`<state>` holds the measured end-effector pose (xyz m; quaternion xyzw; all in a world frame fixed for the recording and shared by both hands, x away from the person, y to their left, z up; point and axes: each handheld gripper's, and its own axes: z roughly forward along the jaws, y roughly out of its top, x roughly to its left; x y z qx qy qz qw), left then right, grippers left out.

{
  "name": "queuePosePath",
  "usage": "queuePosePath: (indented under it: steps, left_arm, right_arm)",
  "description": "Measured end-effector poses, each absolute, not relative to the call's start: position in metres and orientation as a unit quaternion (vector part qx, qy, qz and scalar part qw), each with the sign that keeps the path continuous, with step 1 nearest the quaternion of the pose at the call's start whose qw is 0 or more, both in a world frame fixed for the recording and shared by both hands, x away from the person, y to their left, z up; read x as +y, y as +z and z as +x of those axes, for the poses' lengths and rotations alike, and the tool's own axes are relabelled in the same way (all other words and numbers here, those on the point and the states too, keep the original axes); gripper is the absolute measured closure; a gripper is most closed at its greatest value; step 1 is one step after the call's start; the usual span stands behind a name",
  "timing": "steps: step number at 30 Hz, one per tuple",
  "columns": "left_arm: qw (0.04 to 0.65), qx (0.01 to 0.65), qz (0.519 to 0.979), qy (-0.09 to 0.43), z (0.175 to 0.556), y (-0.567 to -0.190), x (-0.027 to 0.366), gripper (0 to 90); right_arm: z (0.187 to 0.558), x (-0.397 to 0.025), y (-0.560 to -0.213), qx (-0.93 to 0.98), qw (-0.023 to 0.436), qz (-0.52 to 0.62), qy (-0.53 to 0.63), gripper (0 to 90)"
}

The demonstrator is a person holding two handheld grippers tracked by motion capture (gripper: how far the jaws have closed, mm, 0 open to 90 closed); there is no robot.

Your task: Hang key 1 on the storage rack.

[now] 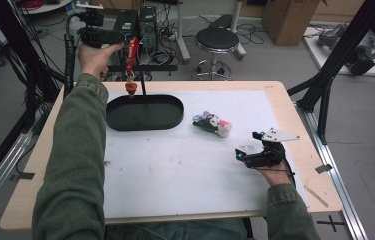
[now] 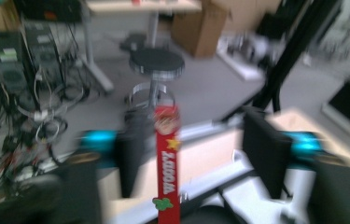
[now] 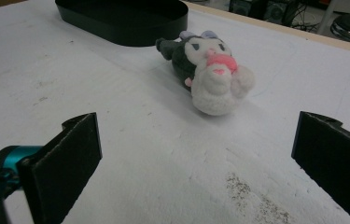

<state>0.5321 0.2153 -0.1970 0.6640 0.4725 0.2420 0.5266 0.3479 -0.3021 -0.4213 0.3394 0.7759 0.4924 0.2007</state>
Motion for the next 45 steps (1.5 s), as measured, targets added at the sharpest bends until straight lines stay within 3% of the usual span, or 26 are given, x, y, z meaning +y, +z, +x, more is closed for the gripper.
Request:
queuePosePath:
  steps: [1,5,10,27,45]
  left_arm:
    - [0.518,0.470,0.671,0.247,0.531,-0.197,0.217,10.6]
    - [0.504,0.454,0.700,0.222,0.526,-0.203,0.224,1.7]
    - [0.502,0.454,0.709,0.199,0.511,-0.213,0.232,1.7]
    - [0.515,0.424,0.716,0.207,0.456,-0.234,0.250,1.7]
    - [0.486,0.399,0.737,0.248,0.417,-0.268,0.257,1.7]
  right_arm:
    - [0.348,-0.302,-0.422,0.777,0.202,0.339,0.490,0.5]
    - [0.348,-0.305,-0.421,0.776,0.207,0.344,0.486,0.5]
    - [0.347,-0.307,-0.419,0.770,0.211,0.345,0.493,0.5]
    - [0.349,-0.305,-0.418,0.772,0.213,0.342,0.493,0.5]
    - [0.349,-0.303,-0.419,0.776,0.213,0.342,0.486,0.5]
